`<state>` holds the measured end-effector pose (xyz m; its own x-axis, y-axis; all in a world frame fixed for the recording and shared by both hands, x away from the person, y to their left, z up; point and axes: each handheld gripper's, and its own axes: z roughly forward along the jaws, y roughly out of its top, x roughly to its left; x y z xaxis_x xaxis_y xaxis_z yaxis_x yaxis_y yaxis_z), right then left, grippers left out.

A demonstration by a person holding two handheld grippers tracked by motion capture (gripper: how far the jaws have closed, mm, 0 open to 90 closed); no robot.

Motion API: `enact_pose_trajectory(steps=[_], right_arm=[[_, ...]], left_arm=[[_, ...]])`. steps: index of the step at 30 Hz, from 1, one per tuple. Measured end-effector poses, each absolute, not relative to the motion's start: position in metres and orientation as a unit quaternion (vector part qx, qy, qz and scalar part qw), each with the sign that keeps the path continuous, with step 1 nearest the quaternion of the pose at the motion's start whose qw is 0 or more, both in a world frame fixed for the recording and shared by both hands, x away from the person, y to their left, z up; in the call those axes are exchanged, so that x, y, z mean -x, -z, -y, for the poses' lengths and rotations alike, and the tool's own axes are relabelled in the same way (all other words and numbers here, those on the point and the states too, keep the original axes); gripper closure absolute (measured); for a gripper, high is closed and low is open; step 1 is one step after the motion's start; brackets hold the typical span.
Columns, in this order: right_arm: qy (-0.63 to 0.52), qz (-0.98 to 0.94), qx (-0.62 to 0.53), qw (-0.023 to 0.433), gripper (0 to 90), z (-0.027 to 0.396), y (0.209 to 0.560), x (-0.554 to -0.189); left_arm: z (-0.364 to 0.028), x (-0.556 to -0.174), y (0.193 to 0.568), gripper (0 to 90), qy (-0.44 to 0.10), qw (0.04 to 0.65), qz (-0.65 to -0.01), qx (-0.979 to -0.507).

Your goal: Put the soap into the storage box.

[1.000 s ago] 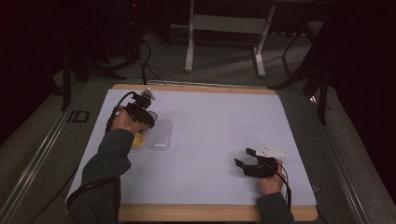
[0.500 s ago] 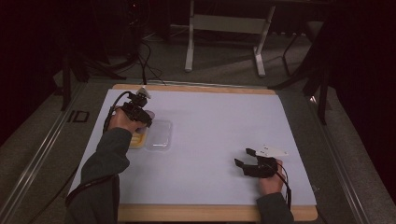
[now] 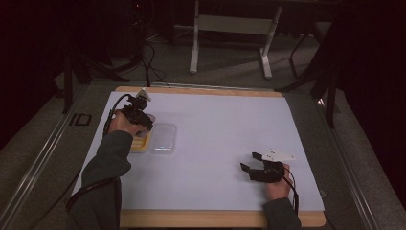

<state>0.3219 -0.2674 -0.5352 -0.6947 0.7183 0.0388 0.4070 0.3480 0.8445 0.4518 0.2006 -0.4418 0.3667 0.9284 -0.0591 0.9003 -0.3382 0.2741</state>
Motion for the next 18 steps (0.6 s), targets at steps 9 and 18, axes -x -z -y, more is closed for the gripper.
enact_pose_trajectory(steps=[9,18], right_arm=[[-0.451,-0.803,-0.350,0.173,28.9,0.2673,0.5353,-0.3218],[-0.451,-0.803,-0.350,0.172,28.9,0.2672,0.5353,-0.3218]], left_arm=[[-0.2045,-0.4516,0.4434,49.9,-0.052,0.122,-0.564,-0.815],[-0.2106,-0.4520,0.4464,50.0,-0.049,0.120,-0.575,-0.808]])
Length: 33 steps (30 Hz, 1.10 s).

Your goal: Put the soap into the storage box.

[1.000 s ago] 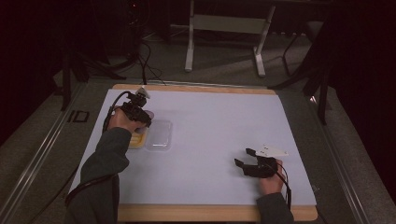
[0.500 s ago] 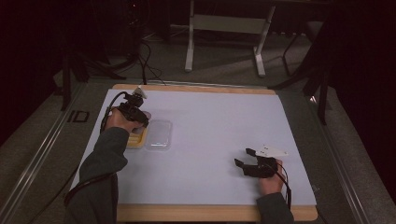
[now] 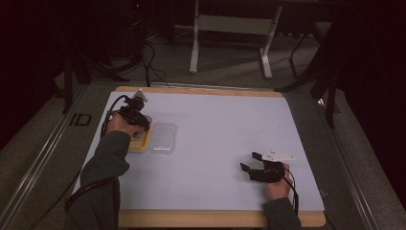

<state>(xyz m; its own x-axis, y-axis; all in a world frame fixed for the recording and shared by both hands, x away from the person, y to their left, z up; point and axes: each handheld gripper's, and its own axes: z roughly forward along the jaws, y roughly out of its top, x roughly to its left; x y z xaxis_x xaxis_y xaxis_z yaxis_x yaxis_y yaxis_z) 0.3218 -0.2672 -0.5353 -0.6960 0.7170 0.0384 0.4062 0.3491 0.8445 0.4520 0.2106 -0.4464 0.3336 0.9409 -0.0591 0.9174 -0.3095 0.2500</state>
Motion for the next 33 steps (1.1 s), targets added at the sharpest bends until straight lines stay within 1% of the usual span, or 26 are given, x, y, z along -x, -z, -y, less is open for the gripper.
enact_pose_trajectory(steps=[20,33], right_arm=[[-0.451,-0.803,-0.349,0.173,28.9,0.267,0.535,-0.322],[-0.451,-0.803,-0.349,0.174,28.9,0.267,0.535,-0.322]], left_arm=[[-0.215,-0.452,0.449,50.0,-0.051,0.120,-0.591,-0.796],[-0.224,-0.452,0.455,49.9,-0.050,0.120,-0.618,-0.775]])
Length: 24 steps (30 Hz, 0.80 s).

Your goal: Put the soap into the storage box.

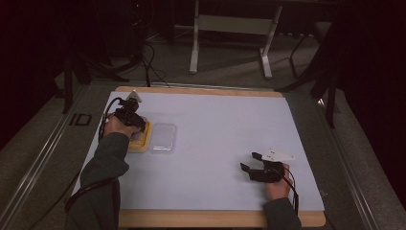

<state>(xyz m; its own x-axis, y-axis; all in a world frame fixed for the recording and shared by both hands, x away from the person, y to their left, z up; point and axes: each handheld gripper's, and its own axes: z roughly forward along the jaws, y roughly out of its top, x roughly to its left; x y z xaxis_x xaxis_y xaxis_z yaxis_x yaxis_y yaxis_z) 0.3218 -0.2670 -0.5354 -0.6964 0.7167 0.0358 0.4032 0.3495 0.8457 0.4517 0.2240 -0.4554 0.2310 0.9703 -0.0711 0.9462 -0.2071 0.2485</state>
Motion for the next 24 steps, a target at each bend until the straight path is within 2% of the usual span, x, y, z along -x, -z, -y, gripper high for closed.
enact_pose_trajectory(steps=[24], right_arm=[[-0.451,-0.803,-0.349,0.174,28.9,0.267,0.535,-0.322]], left_arm=[[-0.227,-0.451,0.471,49.9,-0.043,0.112,-0.633,-0.765]])
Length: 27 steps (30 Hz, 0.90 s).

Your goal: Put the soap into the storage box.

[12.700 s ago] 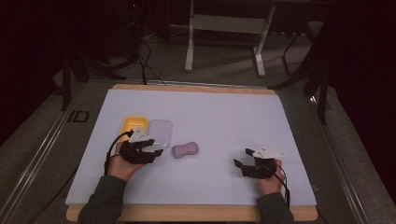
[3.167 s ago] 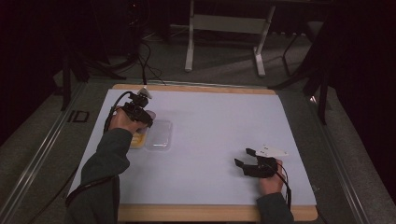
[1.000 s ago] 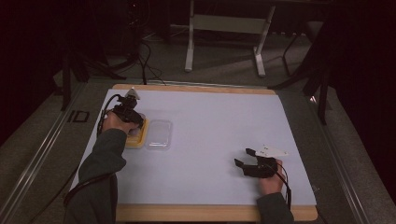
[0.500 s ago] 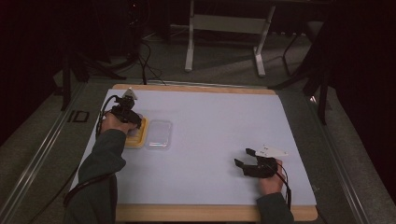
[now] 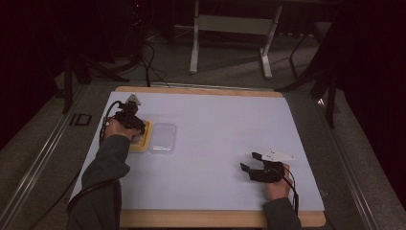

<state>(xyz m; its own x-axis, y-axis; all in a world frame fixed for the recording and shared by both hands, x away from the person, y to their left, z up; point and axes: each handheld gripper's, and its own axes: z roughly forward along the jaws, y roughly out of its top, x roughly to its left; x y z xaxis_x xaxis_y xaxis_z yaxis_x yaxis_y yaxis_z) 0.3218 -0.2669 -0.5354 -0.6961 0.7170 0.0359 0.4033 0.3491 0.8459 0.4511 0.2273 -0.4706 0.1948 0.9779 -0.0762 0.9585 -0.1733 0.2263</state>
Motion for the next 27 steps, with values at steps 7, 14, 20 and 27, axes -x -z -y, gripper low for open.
enact_pose_trajectory(steps=[7,14,20,27], right_arm=[[-0.451,-0.803,-0.348,0.174,28.9,0.267,0.535,-0.322],[-0.451,-0.803,-0.348,0.174,28.9,0.267,0.535,-0.322],[-0.451,-0.803,-0.348,0.174,28.9,0.267,0.535,-0.322],[-0.451,-0.804,-0.348,0.174,28.9,0.267,0.535,-0.322]], left_arm=[[-0.226,-0.451,0.474,49.9,-0.041,0.111,-0.635,-0.764],[-0.225,-0.451,0.477,49.9,-0.044,0.100,-0.634,-0.766],[-0.224,-0.451,0.482,49.9,-0.047,0.092,-0.637,-0.764],[-0.225,-0.452,0.487,49.9,-0.044,0.085,-0.641,-0.762]])
